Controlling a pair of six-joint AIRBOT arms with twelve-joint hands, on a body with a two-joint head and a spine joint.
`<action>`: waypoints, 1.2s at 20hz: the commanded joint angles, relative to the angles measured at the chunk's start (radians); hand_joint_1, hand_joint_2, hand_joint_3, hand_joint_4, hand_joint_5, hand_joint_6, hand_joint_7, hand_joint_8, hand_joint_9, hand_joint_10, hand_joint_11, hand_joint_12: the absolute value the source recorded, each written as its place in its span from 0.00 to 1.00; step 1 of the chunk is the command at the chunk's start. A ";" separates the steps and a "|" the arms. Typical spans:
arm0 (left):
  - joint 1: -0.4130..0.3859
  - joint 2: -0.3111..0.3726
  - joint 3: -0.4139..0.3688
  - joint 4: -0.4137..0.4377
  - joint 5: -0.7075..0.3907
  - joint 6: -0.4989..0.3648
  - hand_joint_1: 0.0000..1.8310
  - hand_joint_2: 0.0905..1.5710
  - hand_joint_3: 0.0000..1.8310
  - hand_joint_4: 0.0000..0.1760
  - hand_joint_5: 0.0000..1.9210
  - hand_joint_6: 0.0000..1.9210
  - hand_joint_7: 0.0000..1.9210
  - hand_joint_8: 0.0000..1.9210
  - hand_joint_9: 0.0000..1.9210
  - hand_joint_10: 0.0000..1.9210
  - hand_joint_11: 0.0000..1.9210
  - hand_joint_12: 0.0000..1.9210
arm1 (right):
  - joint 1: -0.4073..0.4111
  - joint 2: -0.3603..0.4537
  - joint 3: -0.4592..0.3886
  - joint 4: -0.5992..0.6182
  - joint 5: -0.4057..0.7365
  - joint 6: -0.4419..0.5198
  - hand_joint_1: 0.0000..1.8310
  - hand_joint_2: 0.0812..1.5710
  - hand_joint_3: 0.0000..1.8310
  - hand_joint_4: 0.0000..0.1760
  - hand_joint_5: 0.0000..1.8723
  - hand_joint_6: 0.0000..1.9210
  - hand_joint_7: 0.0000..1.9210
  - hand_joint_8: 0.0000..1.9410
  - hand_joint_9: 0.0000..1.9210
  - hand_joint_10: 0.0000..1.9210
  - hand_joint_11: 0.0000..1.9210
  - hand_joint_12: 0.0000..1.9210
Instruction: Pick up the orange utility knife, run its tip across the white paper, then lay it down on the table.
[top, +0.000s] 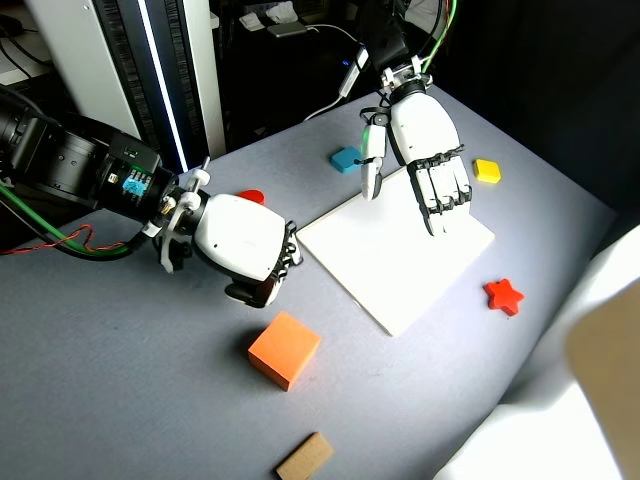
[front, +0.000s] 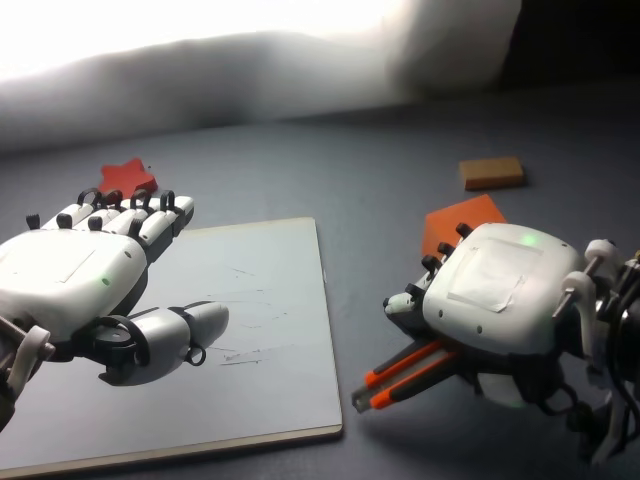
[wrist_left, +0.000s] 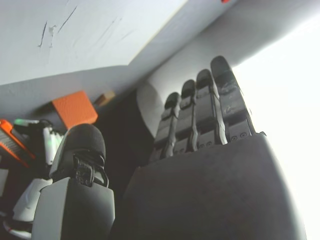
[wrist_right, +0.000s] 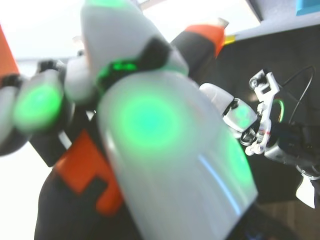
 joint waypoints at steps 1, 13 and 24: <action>-0.003 0.004 0.001 0.054 -0.090 -0.005 0.06 0.82 0.00 0.00 0.00 0.00 0.03 0.00 0.04 0.00 0.00 0.23 | -0.004 0.009 -0.009 -0.025 0.095 -0.003 0.59 0.82 0.06 0.00 0.28 0.83 0.34 0.89 0.26 1.00 0.28 1.00; 0.007 0.004 0.006 0.054 -0.090 -0.005 0.03 0.82 0.00 0.00 0.00 0.00 0.02 0.00 0.03 0.00 0.00 0.22 | -0.025 0.094 -0.106 -0.072 0.130 0.003 0.27 0.65 0.00 0.00 0.00 0.00 0.00 0.00 0.00 0.00 0.00 0.00; -0.041 0.015 -0.020 0.085 -0.055 0.013 0.06 0.83 0.00 0.00 0.31 0.07 0.43 0.03 0.30 0.29 0.05 0.79 | 0.030 0.323 -0.274 -0.072 0.033 0.053 0.00 0.81 0.00 0.00 0.31 0.23 0.39 0.12 0.22 0.52 0.03 0.83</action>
